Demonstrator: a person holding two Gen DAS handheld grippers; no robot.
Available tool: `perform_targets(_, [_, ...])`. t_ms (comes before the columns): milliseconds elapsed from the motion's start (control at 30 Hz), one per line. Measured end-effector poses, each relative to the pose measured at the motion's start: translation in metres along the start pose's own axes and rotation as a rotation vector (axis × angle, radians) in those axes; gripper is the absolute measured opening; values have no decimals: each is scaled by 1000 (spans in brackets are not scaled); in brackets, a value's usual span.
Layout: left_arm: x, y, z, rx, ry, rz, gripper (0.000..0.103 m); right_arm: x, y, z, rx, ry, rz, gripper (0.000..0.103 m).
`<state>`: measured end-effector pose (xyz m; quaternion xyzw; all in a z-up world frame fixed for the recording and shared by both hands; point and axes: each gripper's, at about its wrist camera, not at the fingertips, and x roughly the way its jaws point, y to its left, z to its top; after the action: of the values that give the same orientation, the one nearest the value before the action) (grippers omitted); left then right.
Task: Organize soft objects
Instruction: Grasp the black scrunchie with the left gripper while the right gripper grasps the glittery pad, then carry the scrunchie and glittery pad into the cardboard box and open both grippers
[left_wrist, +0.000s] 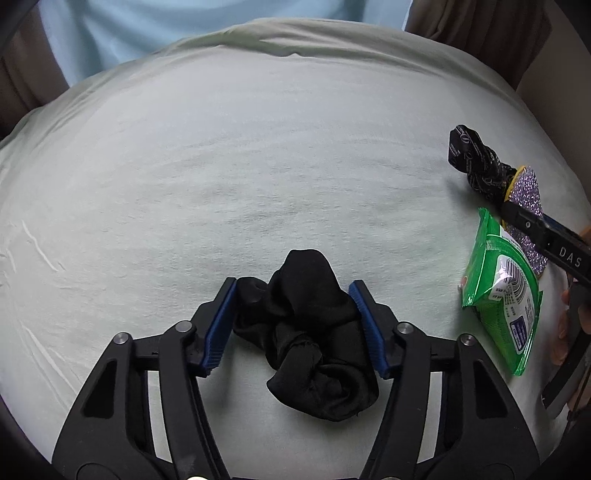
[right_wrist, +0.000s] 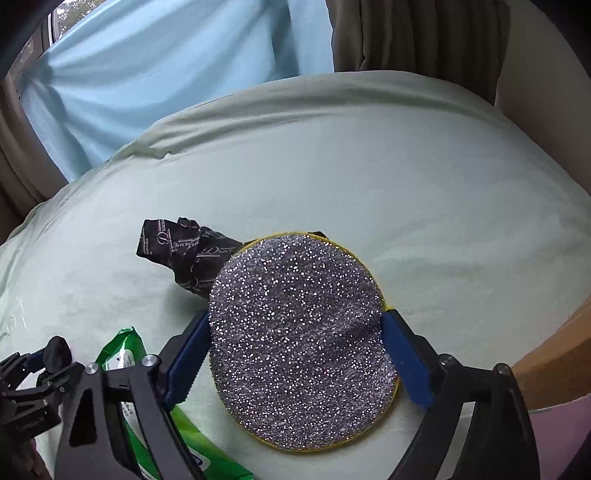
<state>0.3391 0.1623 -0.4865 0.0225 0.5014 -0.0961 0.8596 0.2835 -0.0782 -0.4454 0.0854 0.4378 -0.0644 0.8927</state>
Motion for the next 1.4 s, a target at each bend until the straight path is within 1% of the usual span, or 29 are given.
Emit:
perform_targets(67, [0,3,2,-6,8,-7,48,-2,1,-3,-13,5,-13,73])
perform_targets(100, [-1,4,2,-9,9,-8,46,-3,1,-5,-16,8,-16,70])
perform_targets(133, [-1,5,4,-13,12,-12,41,-5,1,-6,-19,12,-17,66])
perform_targets(167, [-2,6,4,-18,14,-13,34,-5,0,-6,-19,17,-16,60])
perform_targets(200, [-4,8,5,-26,18,-17,30,-7,-1,-6,-15,22,-15,57])
perform_targets(233, [-6,11,5,-35,21,-23,25,-10,-2,-6,-7,27,-12,49])
perform_targets(267, [-8,13,5,-46,23,-30,23,-12,-3,-6,1,30,-8,44])
perform_targets(333, [-12,16,5,-60,26,-36,21,-17,-5,-5,33,30,11,38])
perform_targets(400, [-19,17,5,-62,18,-34,20,-25,-5,-5,42,31,15,37])
perform_targets(500, [-37,14,6,-58,-6,-34,20,-42,-2,-3,34,11,24,37])
perform_targets(667, [-81,6,11,-55,-49,-39,20,-86,7,5,9,-29,52,37])
perform_targets(767, [-116,0,17,-59,-68,-48,20,-117,12,10,2,-46,67,37])
perform_targets(967, [-196,-12,28,-63,-101,-55,20,-195,20,27,16,-62,90,37])
perform_targets(1100, [-245,-22,36,-78,-121,-75,20,-246,24,36,11,-64,87,37])
perform_targets(1233, [-283,-44,41,-46,-143,-87,20,-291,13,44,12,-61,82,37])
perform_targets(1400, [-315,-85,44,-21,-163,-101,20,-323,-11,57,27,-77,71,37])
